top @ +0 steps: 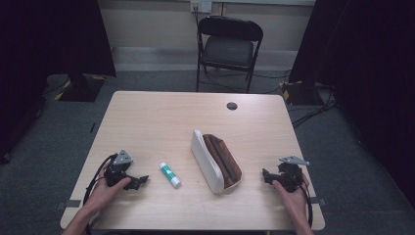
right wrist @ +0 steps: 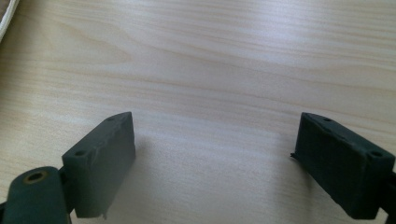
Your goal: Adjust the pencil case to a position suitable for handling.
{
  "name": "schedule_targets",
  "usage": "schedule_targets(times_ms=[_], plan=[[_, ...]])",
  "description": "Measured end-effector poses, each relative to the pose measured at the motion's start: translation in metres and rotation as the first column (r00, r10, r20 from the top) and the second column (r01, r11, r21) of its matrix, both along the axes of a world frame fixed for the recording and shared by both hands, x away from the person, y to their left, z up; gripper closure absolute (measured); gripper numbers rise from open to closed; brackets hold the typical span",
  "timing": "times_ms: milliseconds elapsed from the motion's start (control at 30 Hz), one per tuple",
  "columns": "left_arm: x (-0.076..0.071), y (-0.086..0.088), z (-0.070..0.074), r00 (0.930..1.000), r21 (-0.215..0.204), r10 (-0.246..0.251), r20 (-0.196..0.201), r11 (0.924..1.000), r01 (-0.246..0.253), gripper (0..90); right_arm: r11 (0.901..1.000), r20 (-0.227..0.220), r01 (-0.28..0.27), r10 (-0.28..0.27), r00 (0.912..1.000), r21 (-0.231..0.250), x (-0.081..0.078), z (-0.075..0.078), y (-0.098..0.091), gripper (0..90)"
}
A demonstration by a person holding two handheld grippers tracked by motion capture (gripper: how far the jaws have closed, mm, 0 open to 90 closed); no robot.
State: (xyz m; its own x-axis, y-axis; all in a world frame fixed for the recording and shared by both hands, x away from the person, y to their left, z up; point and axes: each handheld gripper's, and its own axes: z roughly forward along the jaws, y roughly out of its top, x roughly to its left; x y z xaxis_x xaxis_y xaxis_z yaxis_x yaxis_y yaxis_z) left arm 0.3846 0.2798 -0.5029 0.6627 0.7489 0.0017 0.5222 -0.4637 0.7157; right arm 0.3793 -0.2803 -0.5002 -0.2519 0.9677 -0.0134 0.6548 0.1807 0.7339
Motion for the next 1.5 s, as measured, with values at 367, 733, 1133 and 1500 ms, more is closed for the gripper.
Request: schedule_targets(times_ms=[367, 733, 1133, 1500], plan=[[0.0, 0.0, 0.0, 1.0, 0.0, 0.0, 0.0, 1.0, 0.0, 0.9, 1.0, 0.0, 0.001, -0.001, 1.0, 0.0, 0.0, 0.0, 0.0, 11.7], [0.0, 0.0, 0.0, 1.0, -0.001, 0.0, -0.001, 1.0, 0.0, 0.8, 0.991, 0.039, -0.132, 0.132, 0.9905, 0.018, -0.008, 0.01, 0.01, 27.4], [0.0, 0.0, 0.0, 1.0, 0.001, 0.003, -0.001, 1.0, -0.003, 0.6, 0.9319, 0.116, -0.359, 0.351, 0.9293, 0.054, -0.014, 0.03, 0.055, 38.5], [-0.001, 0.0, 0.0, 0.9999, -0.003, 0.01, -0.004, 0.9999, -0.01, 0.6, 0.9199, 0.065, -0.392, 0.39, 0.9185, 0.016, -0.015, 0.021, 0.068, 38.3]])
